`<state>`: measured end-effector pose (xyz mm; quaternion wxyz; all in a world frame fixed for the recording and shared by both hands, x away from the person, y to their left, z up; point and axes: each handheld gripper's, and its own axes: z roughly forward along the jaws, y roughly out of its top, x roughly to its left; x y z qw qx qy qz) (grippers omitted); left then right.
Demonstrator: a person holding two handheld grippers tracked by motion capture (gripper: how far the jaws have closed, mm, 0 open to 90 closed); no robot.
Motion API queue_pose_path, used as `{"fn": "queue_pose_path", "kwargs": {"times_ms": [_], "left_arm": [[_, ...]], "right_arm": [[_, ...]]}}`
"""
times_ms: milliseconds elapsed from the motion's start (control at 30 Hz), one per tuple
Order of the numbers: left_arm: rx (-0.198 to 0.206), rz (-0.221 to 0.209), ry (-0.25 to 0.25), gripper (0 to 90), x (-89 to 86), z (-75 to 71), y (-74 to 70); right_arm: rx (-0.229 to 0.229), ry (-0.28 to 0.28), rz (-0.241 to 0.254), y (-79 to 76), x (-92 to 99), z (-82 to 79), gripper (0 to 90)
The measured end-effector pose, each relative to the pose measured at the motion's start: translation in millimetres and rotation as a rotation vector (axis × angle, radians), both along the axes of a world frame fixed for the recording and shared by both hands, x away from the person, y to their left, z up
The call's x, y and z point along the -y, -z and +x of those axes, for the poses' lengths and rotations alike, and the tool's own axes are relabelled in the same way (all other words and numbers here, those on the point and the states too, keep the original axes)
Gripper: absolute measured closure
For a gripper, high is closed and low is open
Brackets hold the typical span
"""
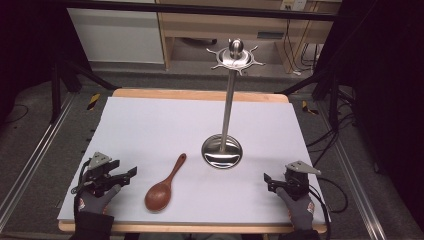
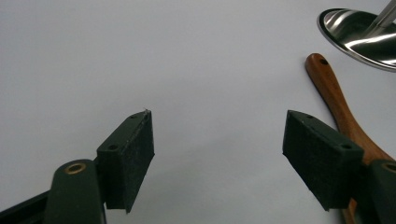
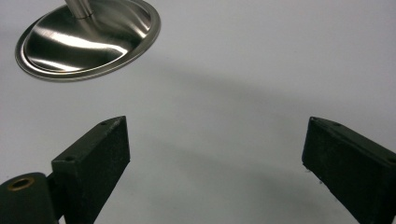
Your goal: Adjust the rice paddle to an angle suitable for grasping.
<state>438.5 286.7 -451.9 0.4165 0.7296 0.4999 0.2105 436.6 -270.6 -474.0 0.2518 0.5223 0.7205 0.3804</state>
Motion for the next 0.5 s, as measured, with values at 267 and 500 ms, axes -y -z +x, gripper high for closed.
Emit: {"fn": "queue_pose_path", "kwargs": {"times_ms": [267, 500], "left_arm": [[-0.001, -0.003, 0.039, 27.1, 10.8, -4.0, -6.4], [0.008, 0.002, 0.063, 29.2, 17.8, -5.1, -11.4]], "right_arm": [[0.028, 0.014, -0.002, -1.9, 1.6, -0.6, 4.4], [0.013, 0.008, -0.021, -3.4, 1.5, -1.7, 9.7]]}}
